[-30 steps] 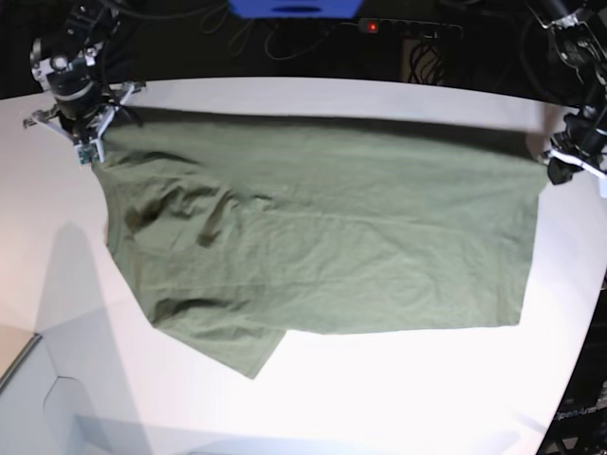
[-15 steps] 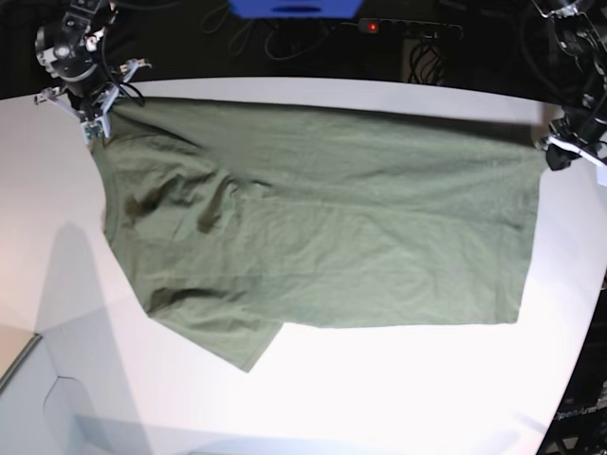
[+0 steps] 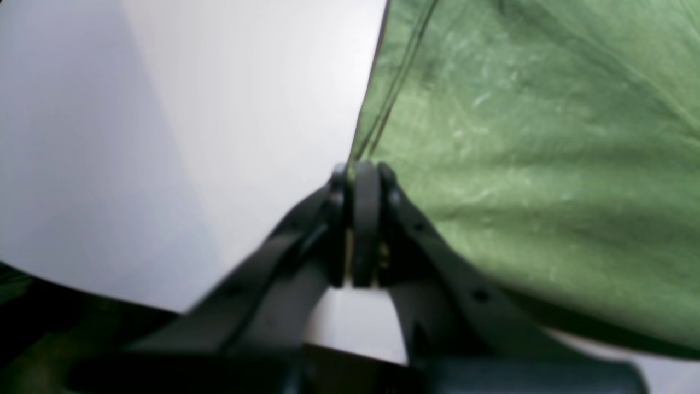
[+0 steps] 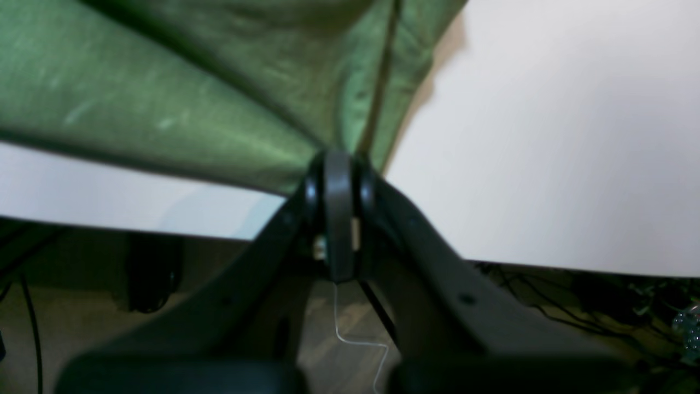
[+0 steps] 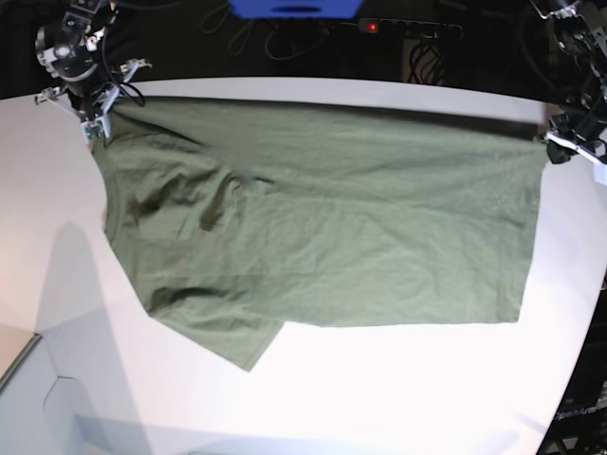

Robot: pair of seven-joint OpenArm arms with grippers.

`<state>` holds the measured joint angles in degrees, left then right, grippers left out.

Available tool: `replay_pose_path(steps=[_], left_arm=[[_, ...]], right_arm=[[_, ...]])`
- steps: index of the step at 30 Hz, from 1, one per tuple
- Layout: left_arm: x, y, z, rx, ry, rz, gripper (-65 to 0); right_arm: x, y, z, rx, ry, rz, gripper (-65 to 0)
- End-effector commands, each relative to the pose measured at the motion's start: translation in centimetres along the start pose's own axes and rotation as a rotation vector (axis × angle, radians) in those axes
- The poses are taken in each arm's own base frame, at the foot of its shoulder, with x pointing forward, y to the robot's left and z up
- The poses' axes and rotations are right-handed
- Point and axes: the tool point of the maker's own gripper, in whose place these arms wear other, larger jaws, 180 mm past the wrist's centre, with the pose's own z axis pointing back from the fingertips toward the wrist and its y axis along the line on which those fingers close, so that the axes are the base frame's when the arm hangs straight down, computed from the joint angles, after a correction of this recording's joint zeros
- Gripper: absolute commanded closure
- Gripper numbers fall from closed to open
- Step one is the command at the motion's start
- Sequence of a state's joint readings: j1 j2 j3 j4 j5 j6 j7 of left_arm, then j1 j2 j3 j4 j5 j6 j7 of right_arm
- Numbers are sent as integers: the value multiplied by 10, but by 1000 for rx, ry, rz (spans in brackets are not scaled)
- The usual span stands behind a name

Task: Layout the t-shirt on the table in an organized manner, then fold the t-shirt properly
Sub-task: 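Lift the folded edge with both grippers and pull it taut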

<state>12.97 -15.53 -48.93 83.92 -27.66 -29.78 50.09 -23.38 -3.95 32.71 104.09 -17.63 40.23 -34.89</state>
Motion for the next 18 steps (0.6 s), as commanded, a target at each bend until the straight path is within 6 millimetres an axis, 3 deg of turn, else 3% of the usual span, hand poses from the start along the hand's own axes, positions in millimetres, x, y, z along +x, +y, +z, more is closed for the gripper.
replay_pose_path(steps=[1, 8, 11, 14, 18], left_arm=[[15, 6, 3, 11, -40, -12, -2], [-1, 12, -3, 12, 2, 24, -15], [-1, 12, -3, 12, 2, 24, -112], [0, 11, -3, 12, -1, 23, -243], [4, 10, -2, 10, -12, 19, -271]], right_arm=[[0, -4, 2, -14, 6, 8, 0], [0, -6, 2, -18, 4, 6, 0], [0, -6, 2, -18, 4, 6, -7], [1, -6, 2, -18, 0, 6, -103], [2, -6, 3, -20, -3, 7, -215]])
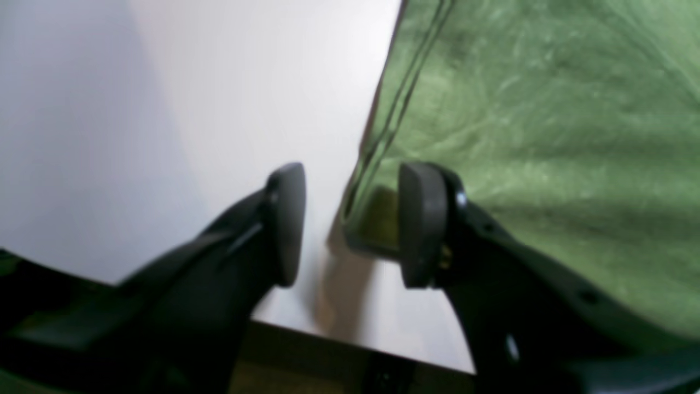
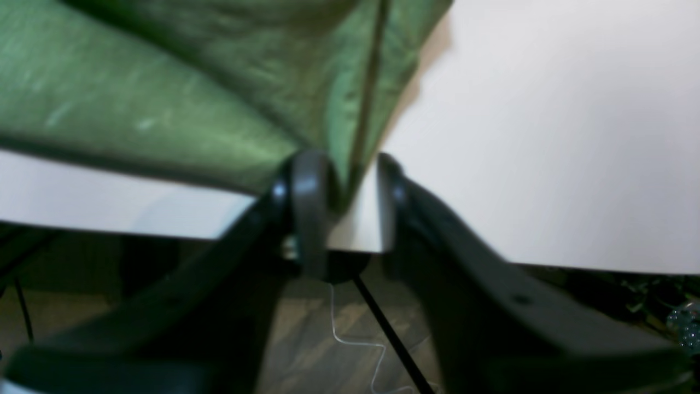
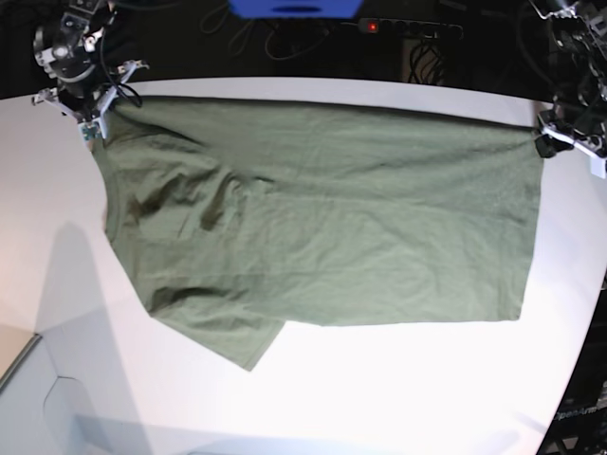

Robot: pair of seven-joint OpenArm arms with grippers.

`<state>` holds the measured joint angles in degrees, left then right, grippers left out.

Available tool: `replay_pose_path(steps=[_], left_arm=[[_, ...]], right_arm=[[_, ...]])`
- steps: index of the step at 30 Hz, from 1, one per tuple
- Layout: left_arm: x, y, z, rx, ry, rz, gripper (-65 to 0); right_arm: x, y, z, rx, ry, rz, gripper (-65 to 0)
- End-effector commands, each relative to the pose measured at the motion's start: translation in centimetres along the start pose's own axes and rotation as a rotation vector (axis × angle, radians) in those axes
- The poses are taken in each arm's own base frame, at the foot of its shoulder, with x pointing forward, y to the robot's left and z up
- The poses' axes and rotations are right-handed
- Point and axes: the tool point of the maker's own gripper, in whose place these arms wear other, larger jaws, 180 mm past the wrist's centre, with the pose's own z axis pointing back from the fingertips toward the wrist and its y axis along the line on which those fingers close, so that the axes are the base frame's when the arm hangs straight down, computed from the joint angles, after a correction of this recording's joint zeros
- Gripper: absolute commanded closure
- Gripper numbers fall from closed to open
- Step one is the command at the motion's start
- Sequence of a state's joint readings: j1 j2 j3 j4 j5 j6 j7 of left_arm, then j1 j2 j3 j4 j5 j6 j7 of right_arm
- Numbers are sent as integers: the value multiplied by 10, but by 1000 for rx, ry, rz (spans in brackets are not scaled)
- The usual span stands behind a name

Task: Layout the t-shirt on the table in an organized manner, then fold the t-shirt properly
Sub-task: 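Lift the folded edge with both grippers and pull it taut, then release the edge and move both grippers to the shirt's hem corners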

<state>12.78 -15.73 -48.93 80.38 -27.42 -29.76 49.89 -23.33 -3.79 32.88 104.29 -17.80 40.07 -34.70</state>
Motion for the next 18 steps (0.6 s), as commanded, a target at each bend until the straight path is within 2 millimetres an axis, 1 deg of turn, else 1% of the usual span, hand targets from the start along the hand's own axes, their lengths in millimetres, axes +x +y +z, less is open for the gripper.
replay_pose_path(steps=[1, 3, 5, 7, 8, 9, 11, 12, 15, 18], left_arm=[[22, 8, 8, 14, -65, -6, -271], [25, 19, 15, 40, -86, 17, -274], [30, 28, 20, 62, -109, 38, -275], [38, 37, 26, 82, -142, 62, -275], [40, 42, 29, 95, -154, 73, -275], [41, 45, 31, 103, -160, 82, -275], [52, 44, 30, 101, -185, 85, -275], [61, 46, 31, 107, -198, 78, -275], [78, 42, 30, 93, -233, 76, -275], [95, 35, 28, 80, -273, 84, -275]], right_arm=[[4, -5, 4, -18, -8, 9, -247], [11, -11, 10, -40, -28, 19, -293], [17, -23, 18, -80, -45, 16, -319], [18, -33, 24, -115, -51, 4, -327], [24, -39, 25, -131, -65, -4, -325], [25, -45, 26, -148, -70, -17, -325], [28, -57, 26, -179, -78, -42, -327], [32, -62, 26, -191, -89, -52, -327], [56, -71, 25, -212, -145, -68, -338], [91, -80, 24, -230, -227, -88, -396]])
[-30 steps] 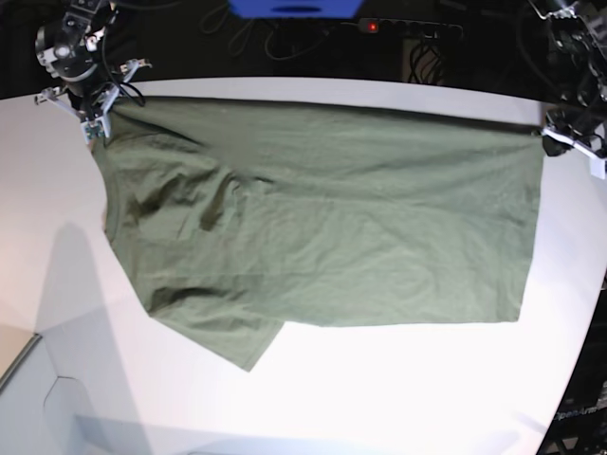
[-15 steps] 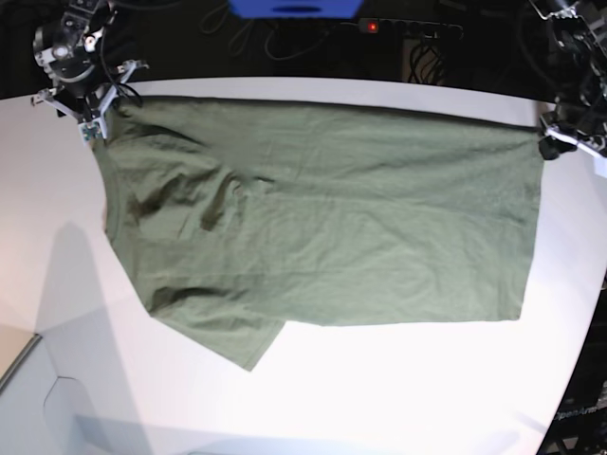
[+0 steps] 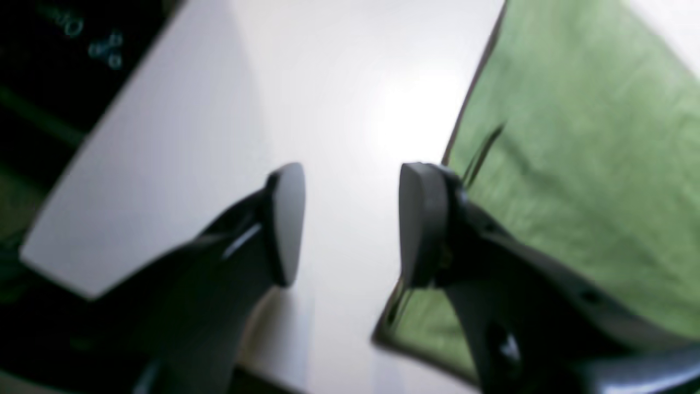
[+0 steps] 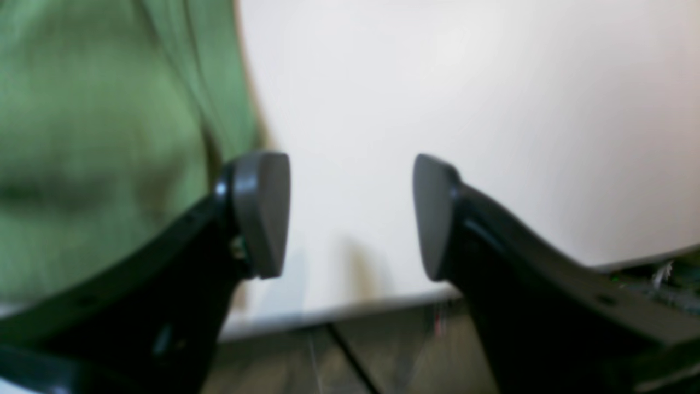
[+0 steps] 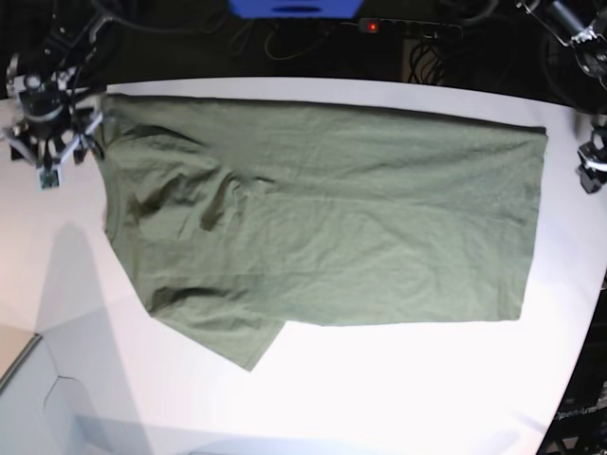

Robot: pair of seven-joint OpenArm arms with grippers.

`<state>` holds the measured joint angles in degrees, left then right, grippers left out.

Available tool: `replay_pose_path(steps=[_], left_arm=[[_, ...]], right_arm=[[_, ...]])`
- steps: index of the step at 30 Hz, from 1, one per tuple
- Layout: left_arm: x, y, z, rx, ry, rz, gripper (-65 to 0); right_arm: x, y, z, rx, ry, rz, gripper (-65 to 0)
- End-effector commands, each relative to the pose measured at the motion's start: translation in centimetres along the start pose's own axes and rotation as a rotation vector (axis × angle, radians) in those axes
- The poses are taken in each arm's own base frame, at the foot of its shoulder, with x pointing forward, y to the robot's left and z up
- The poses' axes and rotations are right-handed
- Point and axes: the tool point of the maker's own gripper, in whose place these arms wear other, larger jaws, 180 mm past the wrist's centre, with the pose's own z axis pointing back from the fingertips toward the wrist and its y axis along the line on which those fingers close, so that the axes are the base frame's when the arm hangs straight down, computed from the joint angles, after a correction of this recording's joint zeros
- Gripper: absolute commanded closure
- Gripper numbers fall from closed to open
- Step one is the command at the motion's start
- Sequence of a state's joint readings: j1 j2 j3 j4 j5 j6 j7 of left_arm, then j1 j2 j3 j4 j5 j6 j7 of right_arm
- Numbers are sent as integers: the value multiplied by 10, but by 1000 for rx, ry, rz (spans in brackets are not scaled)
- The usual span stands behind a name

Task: Layout the t-shirt on the table in an organized manner, then fold the t-shirt properly
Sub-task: 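Release the edge and move both grippers to the shirt's hem corners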

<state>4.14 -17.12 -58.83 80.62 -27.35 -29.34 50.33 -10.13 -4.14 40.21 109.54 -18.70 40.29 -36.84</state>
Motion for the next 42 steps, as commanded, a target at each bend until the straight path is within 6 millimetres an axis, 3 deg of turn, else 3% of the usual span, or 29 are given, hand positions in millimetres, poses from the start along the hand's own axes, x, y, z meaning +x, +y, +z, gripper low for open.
replay_pose_path(steps=[1, 5, 12, 15, 17, 22, 29, 35, 42], left_arm=[[26, -3, 1, -9, -68, -10, -276], [48, -25, -10, -57, -110, -22, -292], [56, -55, -21, -115, -108, -68, -452], [54, -55, -21, -115, -99, -73, -497], [51, -53, -21, -113, -93, -73, -510], [50, -38, -15, -83, -78, -105, -514], [51, -38, -15, -82, -80, -105, -514], [53, -40, -16, -87, -84, -100, -514], [64, -46, -18, -98, -111, -96, -514]], right_arm=[[28, -3, -4, -7, -81, -12, -419], [88, 20, -46, 99, -167, -18, -435], [151, 54, -122, 304, -141, 7, -435], [187, 69, -139, 386, -184, -38, -435], [201, 68, -144, 406, -213, -59, -435], [212, 84, -155, 481, -233, -108, -435], [194, 108, -164, 555, -228, -167, -435], [183, 97, -176, 496, -223, -223, -435], [199, 79, -172, 455, -279, -214, -435]])
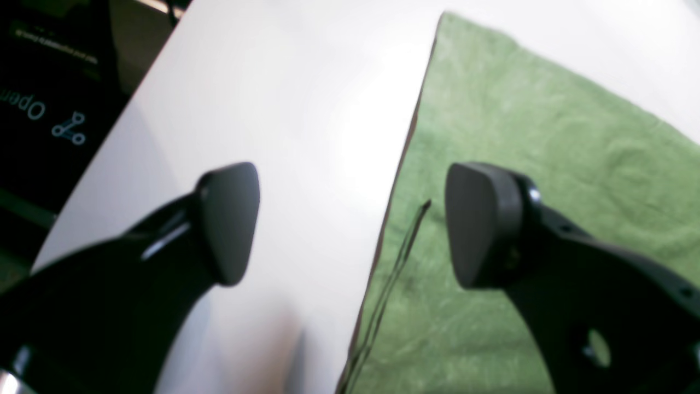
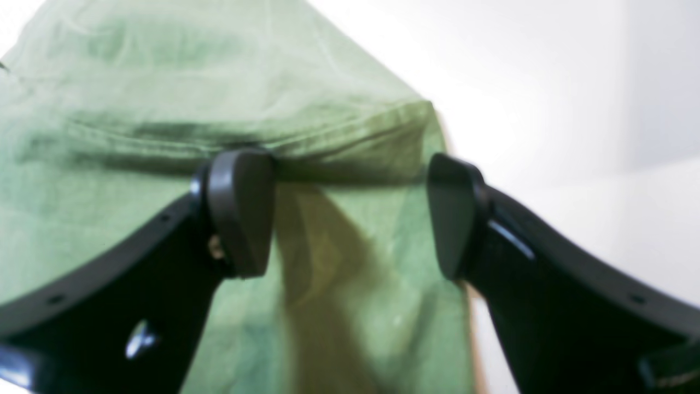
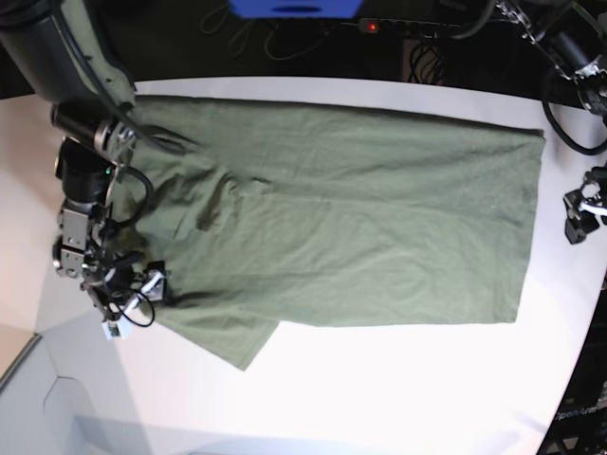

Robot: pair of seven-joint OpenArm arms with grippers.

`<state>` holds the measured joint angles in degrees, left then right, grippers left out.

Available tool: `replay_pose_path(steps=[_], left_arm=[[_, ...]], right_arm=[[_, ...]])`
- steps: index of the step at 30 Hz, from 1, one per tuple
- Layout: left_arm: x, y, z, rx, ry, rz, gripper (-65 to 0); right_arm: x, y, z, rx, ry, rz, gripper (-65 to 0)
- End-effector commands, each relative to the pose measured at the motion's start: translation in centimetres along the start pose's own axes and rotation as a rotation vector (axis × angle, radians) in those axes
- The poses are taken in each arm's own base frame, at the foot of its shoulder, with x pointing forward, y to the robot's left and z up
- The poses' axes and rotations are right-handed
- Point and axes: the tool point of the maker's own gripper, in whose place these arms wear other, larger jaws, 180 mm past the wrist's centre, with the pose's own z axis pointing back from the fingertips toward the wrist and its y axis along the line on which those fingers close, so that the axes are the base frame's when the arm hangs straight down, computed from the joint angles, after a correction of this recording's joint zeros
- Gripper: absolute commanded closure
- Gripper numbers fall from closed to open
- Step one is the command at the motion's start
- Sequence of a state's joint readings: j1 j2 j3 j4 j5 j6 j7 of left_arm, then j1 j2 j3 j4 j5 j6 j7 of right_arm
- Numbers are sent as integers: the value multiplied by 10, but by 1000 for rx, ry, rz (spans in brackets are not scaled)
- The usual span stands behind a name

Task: Layout the t-shirt on the table in an organized manner, then fold the t-shirt properly
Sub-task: 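Release the edge and move both grippers to the shirt's hem corners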

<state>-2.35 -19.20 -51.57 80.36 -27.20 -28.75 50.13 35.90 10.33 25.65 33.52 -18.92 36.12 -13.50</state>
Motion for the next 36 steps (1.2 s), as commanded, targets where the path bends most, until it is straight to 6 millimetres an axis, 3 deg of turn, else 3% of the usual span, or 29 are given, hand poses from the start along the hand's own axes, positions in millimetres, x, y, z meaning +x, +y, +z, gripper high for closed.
replay_pose_path(steps=[1, 7, 14, 17, 20, 22, 32, 36], left_arm=[[21, 1, 5, -1, -57, -24, -514], [27, -1, 2, -7, -69, -17, -514], [39, -9, -3, -19, -96, -13, -514], [45, -23, -13, -22, -78, -74, -514], [40, -39, -28, -33, -45, -100, -514], [40, -45, -37, -31, -33, -103, -514], [25, -52, -92, -14, 50, -57, -514], [25, -79, -116, -59, 33, -144, -514]], right_arm=[[35, -14, 6, -33, -86, 6, -435], [35, -15, 7, -35, -91, 6, -435], [37, -39, 17, -79, -116, -46, -435], [37, -47, 20, -96, -119, -55, -435], [36, -47, 20, -96, -138, -58, -435], [22, -45, 20, -94, -121, -62, -435], [-4, -42, 19, -90, -85, -69, -434], [-14, -35, 17, -80, -69, -71, -337]])
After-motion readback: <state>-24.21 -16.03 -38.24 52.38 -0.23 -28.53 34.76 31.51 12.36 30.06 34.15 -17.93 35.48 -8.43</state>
